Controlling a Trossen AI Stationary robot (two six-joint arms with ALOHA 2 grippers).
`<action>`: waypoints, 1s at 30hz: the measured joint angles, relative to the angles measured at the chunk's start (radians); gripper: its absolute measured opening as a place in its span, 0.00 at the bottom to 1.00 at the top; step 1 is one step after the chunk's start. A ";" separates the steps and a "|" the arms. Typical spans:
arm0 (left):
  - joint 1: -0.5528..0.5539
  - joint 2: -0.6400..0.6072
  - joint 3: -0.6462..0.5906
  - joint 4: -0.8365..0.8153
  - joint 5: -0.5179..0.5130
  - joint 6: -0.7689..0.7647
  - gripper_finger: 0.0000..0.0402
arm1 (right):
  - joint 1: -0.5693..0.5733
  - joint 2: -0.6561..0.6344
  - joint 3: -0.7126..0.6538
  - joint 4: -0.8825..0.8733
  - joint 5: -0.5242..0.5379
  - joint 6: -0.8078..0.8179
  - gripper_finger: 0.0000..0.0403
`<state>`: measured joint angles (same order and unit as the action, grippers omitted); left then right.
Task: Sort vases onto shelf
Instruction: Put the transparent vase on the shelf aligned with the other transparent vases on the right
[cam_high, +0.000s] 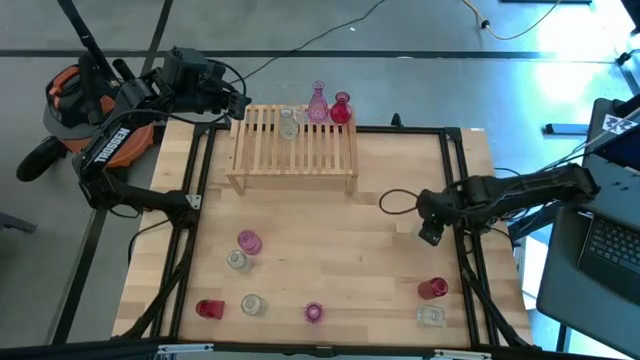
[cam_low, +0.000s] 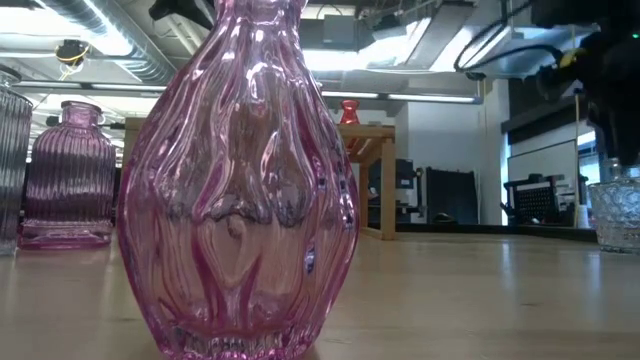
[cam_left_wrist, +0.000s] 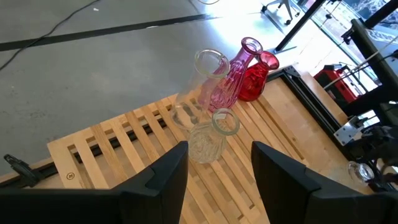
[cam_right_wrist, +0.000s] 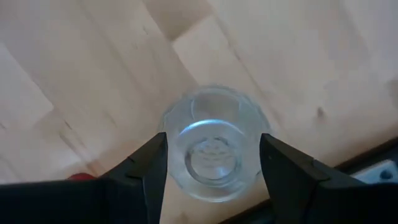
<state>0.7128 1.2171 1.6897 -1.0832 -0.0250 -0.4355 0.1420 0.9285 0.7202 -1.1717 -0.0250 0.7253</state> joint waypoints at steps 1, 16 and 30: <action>0.000 0.000 0.000 0.000 0.000 0.000 0.42 | 0.005 0.000 -0.012 0.007 -0.006 0.010 0.50; 0.000 0.000 0.000 0.000 0.000 0.000 0.42 | 0.015 0.029 -0.153 0.650 0.060 0.031 0.50; 0.000 0.000 0.000 0.000 0.000 0.000 0.42 | 0.018 0.369 -0.182 1.003 0.072 -0.247 0.50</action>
<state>0.7132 1.2167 1.6898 -1.0836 -0.0250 -0.4355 0.1596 1.2970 0.5381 -0.1688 0.0474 0.4781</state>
